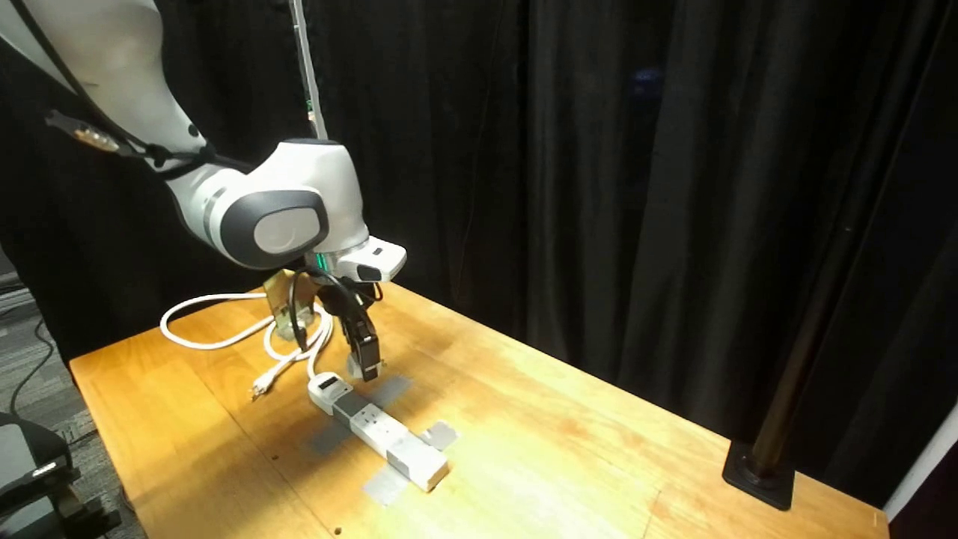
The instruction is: Plug the charger head into the extension cord
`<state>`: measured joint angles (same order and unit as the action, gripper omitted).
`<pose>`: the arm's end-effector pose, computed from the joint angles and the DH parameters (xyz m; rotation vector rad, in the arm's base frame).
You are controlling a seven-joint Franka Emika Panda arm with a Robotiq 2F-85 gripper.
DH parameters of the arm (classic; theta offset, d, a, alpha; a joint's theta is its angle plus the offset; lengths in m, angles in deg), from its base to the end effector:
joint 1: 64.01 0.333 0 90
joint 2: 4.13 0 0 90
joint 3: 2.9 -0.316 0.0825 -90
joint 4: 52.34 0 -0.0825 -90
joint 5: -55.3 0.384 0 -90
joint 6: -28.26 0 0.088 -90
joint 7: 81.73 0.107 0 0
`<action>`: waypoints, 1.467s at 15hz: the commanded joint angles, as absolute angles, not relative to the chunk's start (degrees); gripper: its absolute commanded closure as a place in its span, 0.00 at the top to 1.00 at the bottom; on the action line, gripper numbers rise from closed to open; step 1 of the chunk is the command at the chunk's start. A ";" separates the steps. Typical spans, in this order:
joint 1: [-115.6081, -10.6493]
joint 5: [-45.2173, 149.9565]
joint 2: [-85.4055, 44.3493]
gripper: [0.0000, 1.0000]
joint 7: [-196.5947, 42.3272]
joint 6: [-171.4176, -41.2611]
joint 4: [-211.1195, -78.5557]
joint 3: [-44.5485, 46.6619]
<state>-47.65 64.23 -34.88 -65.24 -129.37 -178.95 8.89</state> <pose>0.5460 0.0324 0.1398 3.0620 -0.4982 0.0461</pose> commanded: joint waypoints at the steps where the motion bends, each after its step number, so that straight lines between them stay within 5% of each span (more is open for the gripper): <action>1: -51.89 61.81 -29.39 0.23 -62.19 -113.22 -178.94 6.59; 6: -59.21 65.56 -27.97 0.23 -67.55 -92.02 -173.06 1.99; 10: -61.77 67.88 -28.83 0.23 -68.05 -92.29 -171.75 0.18; 11: -62.44 68.29 -28.86 0.48 -68.45 -92.26 -171.20 -0.07; 14: -62.56 68.08 -29.38 0.48 -68.44 -92.29 -171.48 -0.12; 15: -62.49 68.07 -29.57 0.23 -68.42 -92.30 -171.48 -0.22; 22: -60.40 51.48 -35.81 0.23 -69.97 -66.61 -160.95 0.62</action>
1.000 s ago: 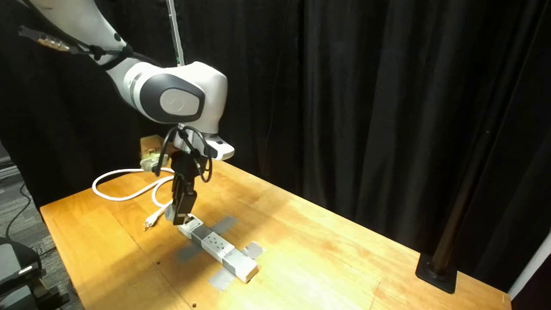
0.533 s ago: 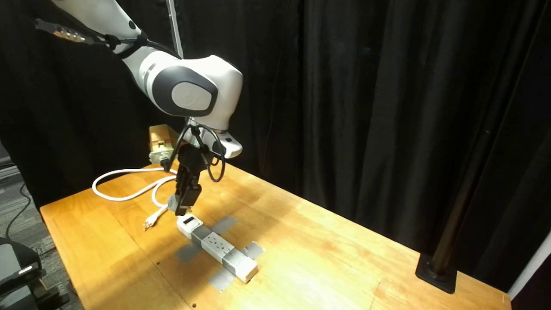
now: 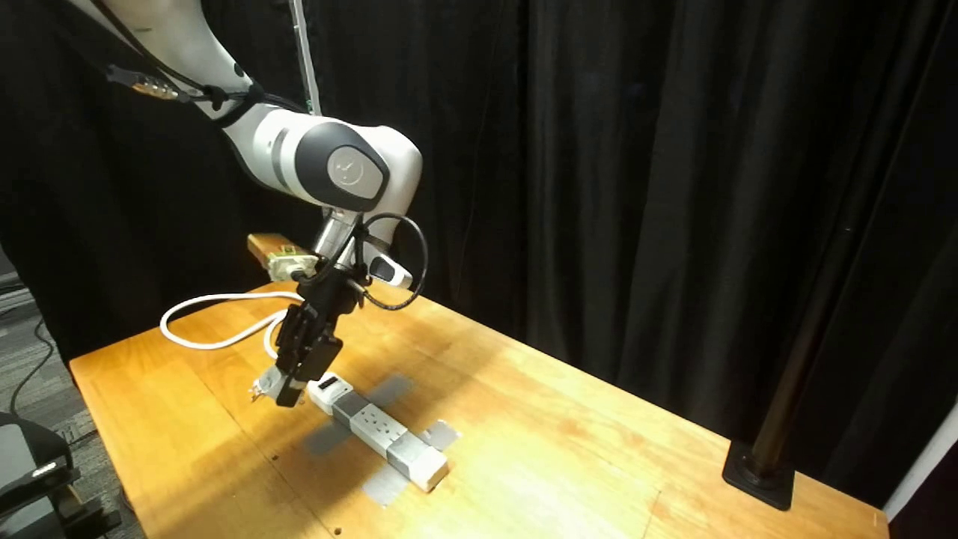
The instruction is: Plug the charger head into the extension cord
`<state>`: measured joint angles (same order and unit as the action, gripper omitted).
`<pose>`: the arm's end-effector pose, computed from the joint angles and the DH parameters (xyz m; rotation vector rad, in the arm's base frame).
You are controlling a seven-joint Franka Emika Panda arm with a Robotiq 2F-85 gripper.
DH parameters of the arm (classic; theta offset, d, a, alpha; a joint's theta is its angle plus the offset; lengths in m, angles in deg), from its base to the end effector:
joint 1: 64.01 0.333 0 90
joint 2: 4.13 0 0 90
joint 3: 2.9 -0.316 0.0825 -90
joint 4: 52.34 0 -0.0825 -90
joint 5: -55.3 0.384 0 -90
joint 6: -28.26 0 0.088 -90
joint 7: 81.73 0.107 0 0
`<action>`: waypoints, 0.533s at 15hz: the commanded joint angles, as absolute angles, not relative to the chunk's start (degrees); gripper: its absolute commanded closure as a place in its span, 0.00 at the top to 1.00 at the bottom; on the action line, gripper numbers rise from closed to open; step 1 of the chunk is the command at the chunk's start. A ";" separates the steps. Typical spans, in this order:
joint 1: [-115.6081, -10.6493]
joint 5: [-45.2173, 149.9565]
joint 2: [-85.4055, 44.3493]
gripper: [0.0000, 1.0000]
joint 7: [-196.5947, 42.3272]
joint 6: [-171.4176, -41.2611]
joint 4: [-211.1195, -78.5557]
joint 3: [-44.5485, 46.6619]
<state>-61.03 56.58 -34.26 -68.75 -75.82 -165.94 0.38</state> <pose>0.5233 -0.0017 0.1660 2.8558 -0.3554 -1.0276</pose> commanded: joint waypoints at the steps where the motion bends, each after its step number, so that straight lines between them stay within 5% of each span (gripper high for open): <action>1: -60.34 49.20 -36.02 0.23 -71.12 -63.80 -159.90 0.54; 8: -60.87 32.52 -38.98 0.23 -85.96 -56.14 -152.29 -0.63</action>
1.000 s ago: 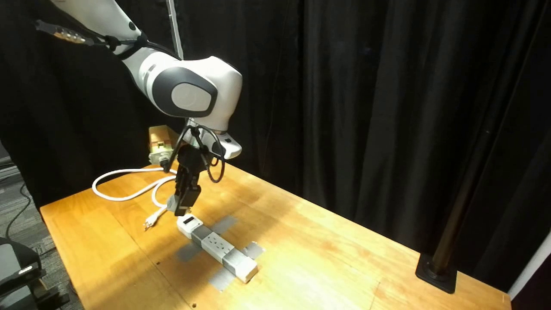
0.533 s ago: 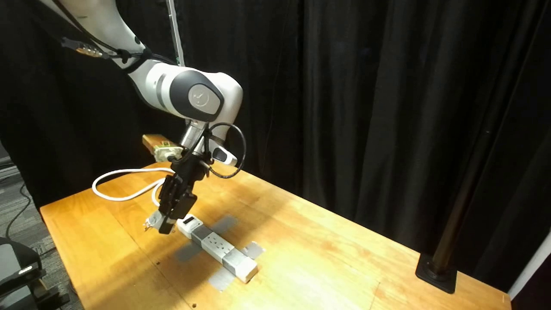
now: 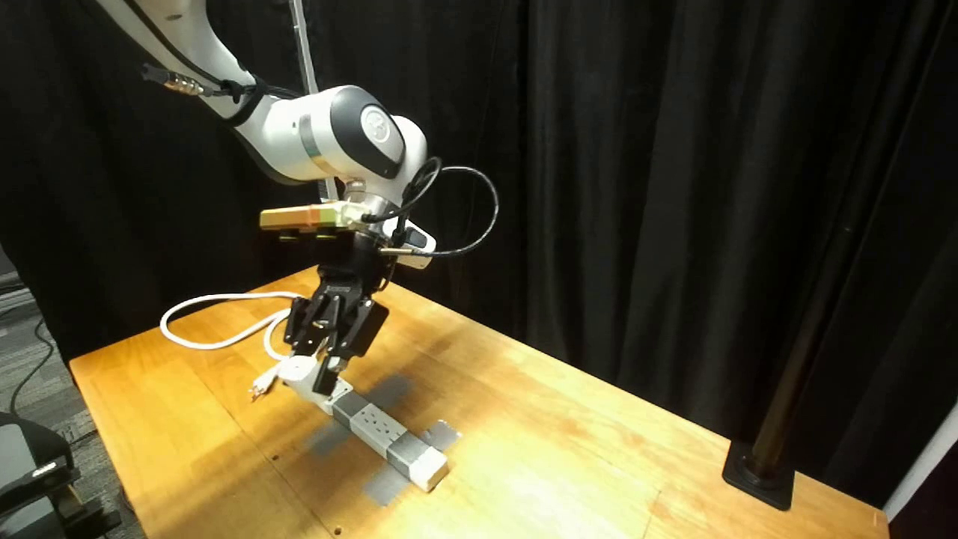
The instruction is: Plug the charger head into the extension cord
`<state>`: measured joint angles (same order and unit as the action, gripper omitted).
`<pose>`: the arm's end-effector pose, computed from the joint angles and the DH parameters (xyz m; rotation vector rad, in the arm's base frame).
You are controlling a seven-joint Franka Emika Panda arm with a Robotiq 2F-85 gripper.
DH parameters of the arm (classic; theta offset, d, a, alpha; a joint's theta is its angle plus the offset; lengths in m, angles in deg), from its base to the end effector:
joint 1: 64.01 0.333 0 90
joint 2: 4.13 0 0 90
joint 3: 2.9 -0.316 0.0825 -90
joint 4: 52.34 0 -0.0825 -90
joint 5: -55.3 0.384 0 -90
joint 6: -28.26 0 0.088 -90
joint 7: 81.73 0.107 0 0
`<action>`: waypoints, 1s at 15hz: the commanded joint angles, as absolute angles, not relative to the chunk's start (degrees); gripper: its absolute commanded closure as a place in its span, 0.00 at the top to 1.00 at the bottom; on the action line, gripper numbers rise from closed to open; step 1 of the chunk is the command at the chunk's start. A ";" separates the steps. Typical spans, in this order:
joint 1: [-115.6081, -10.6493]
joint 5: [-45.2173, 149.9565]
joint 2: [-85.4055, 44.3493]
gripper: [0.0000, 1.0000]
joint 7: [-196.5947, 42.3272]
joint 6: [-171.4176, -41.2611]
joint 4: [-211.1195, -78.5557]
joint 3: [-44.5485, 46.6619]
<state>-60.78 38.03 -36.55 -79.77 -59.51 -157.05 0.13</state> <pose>0.5410 -0.0302 0.1985 2.5613 0.1181 -1.1699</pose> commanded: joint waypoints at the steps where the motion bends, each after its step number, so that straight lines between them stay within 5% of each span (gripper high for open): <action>1: -60.99 30.28 -39.59 0.23 -88.49 -56.57 -151.37 -0.84; 15: -60.77 3.73 -50.51 0.23 -115.84 -68.93 -144.29 -5.30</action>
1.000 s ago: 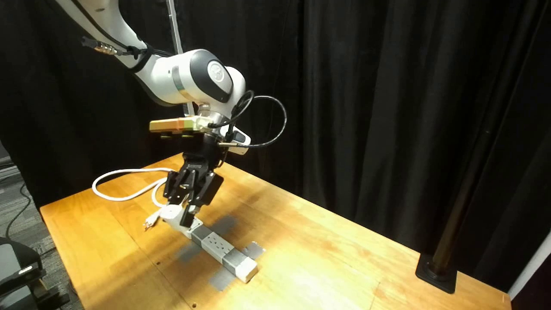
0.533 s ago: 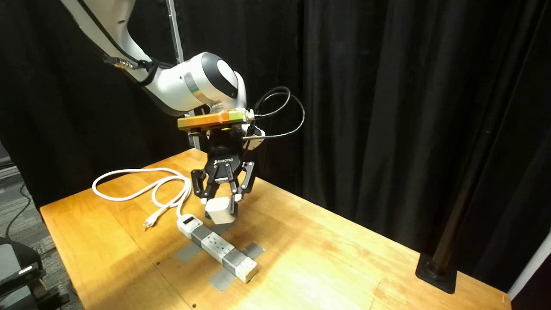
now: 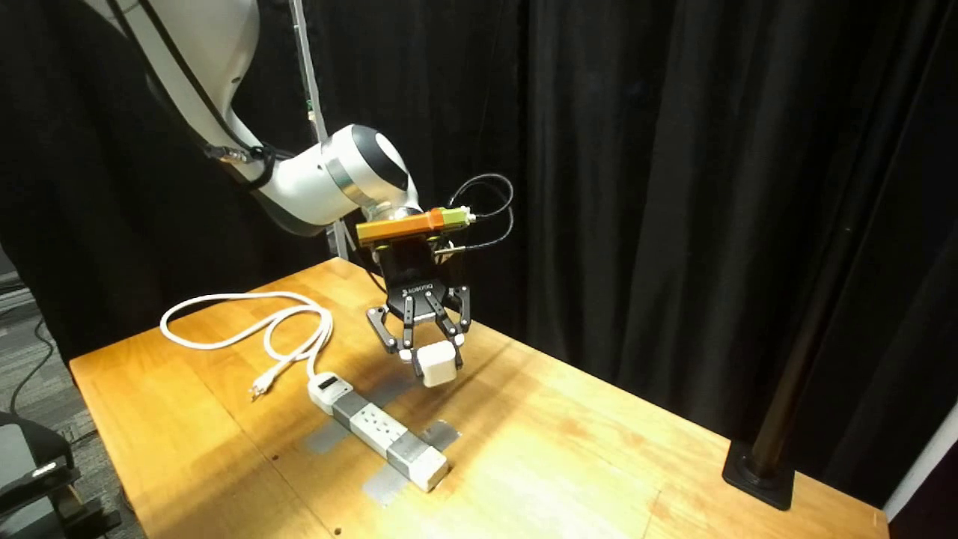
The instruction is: Plug the charger head into the extension cord
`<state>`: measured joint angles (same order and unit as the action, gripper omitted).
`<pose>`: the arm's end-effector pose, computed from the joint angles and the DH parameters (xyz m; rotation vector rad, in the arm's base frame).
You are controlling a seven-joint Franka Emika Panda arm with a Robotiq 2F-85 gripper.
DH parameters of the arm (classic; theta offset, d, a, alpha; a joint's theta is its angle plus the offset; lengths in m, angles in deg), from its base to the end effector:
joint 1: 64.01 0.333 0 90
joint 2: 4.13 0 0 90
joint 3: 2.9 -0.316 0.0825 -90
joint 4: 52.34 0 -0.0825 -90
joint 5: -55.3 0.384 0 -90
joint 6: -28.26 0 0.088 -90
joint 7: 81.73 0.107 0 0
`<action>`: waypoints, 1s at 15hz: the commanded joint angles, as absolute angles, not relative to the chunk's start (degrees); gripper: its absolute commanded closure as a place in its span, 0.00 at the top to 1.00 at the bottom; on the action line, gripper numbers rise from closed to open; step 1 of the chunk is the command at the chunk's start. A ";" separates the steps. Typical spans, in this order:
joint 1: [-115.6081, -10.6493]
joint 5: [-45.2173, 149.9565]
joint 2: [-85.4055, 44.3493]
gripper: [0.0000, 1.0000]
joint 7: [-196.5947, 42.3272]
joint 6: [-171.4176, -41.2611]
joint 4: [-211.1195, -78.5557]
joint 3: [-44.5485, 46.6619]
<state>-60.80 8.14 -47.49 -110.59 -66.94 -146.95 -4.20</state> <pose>0.6142 -0.0251 0.1579 2.0713 1.1238 -1.0773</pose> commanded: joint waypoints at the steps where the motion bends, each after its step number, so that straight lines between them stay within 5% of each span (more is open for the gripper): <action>1: -60.69 2.23 -51.40 0.23 -117.37 -70.16 -144.17 -5.65; 15: -57.75 -4.89 -56.88 0.23 -127.32 -74.17 -147.92 -8.07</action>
<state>-58.67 -4.71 -57.63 -128.41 -75.41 -146.55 -7.82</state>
